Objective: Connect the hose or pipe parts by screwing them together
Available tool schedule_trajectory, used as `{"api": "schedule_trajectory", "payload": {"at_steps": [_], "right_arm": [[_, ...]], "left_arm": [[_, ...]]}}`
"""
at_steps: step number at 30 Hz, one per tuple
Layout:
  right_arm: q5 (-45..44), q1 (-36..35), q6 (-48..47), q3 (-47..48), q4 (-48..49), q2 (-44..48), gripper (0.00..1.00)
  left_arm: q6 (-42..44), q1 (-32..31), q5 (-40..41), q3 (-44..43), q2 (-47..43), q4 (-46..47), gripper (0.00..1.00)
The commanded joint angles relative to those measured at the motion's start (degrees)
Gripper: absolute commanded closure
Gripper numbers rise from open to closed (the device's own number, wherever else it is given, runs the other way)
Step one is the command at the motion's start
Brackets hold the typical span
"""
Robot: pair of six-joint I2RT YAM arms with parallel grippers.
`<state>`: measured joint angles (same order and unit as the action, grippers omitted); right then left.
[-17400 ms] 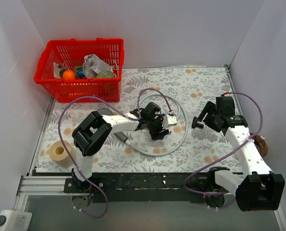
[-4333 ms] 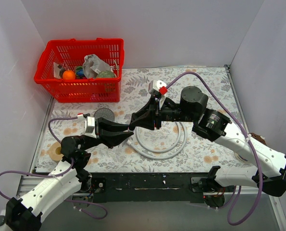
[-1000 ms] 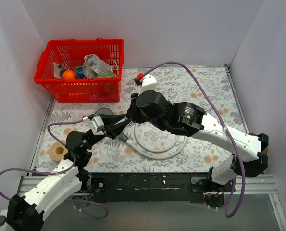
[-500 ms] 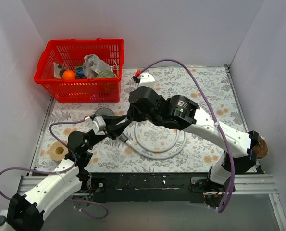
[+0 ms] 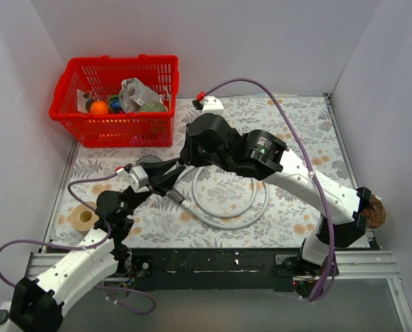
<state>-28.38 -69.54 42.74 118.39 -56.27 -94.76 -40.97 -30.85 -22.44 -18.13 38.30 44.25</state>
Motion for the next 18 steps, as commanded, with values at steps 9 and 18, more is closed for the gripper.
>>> {"api": "schedule_trajectory", "payload": {"at_steps": [9, 18], "right_arm": [[12.56, -1.13, -0.82, 3.69, -7.89, -6.14, 0.99], [14.23, -0.95, -1.87, 4.22, -7.63, -6.49, 0.83]], "left_arm": [[-0.51, 0.79, 10.30, -3.05, -2.80, 13.93, 1.00], [-2.53, 0.70, 6.54, -1.21, -4.29, 14.47, 1.00]]}}
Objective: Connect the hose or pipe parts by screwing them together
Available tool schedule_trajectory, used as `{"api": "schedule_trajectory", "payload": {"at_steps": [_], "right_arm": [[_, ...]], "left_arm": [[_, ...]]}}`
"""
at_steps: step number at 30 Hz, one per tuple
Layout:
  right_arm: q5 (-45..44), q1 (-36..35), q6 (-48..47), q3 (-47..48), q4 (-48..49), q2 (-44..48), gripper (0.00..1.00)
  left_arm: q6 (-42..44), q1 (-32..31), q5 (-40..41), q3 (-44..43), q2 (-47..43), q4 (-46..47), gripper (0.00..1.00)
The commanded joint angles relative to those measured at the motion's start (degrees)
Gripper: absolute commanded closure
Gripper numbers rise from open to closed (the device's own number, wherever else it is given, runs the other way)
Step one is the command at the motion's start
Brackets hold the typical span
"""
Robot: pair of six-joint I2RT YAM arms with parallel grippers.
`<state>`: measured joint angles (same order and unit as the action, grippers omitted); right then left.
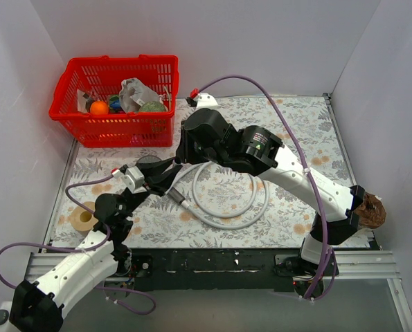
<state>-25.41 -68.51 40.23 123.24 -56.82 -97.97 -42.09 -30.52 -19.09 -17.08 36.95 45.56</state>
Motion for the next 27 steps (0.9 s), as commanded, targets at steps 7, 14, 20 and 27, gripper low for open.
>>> {"api": "schedule_trajectory", "payload": {"at_steps": [7, 14, 20, 27], "right_arm": [[11.96, -1.36, 0.38, -0.02, -6.29, -3.10, 0.53], [11.26, -0.49, -0.59, 0.86, -5.76, -2.13, 0.39], [11.26, 0.31, -2.17, 4.19, -5.06, -2.04, 0.39], [13.10, 0.57, -5.42, 4.56, -5.32, -0.03, 0.37]], "left_arm": [[-3.44, 0.38, -1.82, -1.55, -4.25, 10.08, 1.00], [-4.50, 0.38, -3.67, -1.11, -4.25, 9.20, 1.00], [-5.02, 0.46, -5.69, -0.85, -3.99, 8.49, 1.00], [-4.59, 0.38, -3.77, -0.85, -3.81, 7.96, 1.00]]}}
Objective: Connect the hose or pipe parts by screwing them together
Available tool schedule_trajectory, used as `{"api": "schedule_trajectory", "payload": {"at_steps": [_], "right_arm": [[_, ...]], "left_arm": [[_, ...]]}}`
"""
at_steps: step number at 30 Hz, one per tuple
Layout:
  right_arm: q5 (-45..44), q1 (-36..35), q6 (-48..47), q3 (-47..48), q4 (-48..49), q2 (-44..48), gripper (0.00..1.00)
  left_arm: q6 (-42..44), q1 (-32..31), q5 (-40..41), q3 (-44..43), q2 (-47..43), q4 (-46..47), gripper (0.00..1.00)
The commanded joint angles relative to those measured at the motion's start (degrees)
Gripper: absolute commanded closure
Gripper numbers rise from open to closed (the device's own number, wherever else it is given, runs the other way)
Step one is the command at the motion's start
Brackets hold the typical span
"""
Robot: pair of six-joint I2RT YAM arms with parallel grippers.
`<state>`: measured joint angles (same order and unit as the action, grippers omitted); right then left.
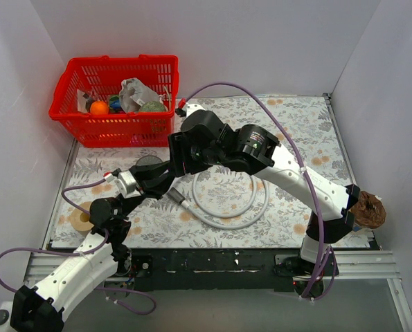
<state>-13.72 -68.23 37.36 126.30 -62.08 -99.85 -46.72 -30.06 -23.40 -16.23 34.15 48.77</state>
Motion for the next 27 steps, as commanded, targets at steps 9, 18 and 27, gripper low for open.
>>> {"api": "schedule_trajectory", "payload": {"at_steps": [9, 18, 27], "right_arm": [[3.43, 0.20, -2.56, -3.43, -2.34, 7.21, 0.37], [-1.30, 0.81, -4.93, -2.90, -3.13, 12.39, 0.62], [-1.84, 15.04, -19.85, -10.90, 6.33, 14.51, 0.99]], "left_arm": [[0.31, 0.00, 3.36, -1.88, 0.12, 5.37, 1.00], [0.40, -0.08, 2.92, -2.23, 0.30, 5.37, 1.00], [-1.62, 0.00, -2.17, -4.42, -0.58, 3.87, 1.00]]}}
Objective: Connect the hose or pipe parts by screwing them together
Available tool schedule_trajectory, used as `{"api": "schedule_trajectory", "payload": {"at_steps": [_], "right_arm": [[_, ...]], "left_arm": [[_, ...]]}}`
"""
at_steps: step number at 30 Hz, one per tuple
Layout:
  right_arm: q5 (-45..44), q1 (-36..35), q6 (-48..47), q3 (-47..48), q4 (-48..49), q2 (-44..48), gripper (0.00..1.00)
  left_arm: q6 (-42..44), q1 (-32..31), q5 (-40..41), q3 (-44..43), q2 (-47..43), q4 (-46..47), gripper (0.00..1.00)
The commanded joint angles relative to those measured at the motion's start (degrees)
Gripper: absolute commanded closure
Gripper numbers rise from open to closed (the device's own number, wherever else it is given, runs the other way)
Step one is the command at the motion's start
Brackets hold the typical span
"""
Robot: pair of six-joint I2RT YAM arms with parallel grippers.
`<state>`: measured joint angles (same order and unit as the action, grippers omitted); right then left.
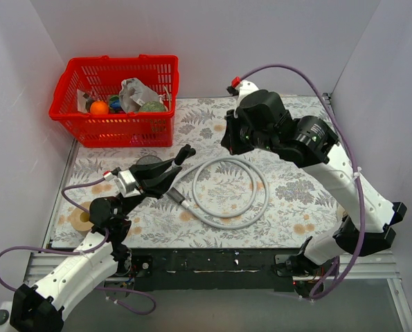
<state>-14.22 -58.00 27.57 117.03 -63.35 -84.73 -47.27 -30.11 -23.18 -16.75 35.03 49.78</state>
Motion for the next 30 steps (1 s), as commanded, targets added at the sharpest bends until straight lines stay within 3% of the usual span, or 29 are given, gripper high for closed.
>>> {"api": "schedule_trajectory", "payload": {"at_steps": [1, 5, 10, 16, 30], "right_arm": [[-1.69, 5.52, -12.17, -3.20, 9.98, -0.44, 0.99], [4.88, 10.43, -21.75, -7.69, 21.06, 0.26, 0.99], [23.05, 13.96, -24.58, -13.75, 33.26, 0.26, 0.99], [35.90, 13.97, -24.67, -19.82, 38.91, 0.09, 0.99], [44.80, 11.86, -23.18, -26.24, 40.32, 2.37, 0.99]], "left_arm": [[-1.42, -0.04, -2.92, -4.25, -1.54, 2.52, 1.00], [-3.35, -0.04, -5.56, -5.48, -1.10, 1.90, 1.00], [-4.33, -0.04, -6.88, -6.10, -0.49, 1.99, 1.00], [-4.24, 0.05, -7.14, -6.36, -0.22, 1.55, 1.00], [-3.36, 0.05, -6.00, -6.89, 0.48, 1.20, 1.00]]}}
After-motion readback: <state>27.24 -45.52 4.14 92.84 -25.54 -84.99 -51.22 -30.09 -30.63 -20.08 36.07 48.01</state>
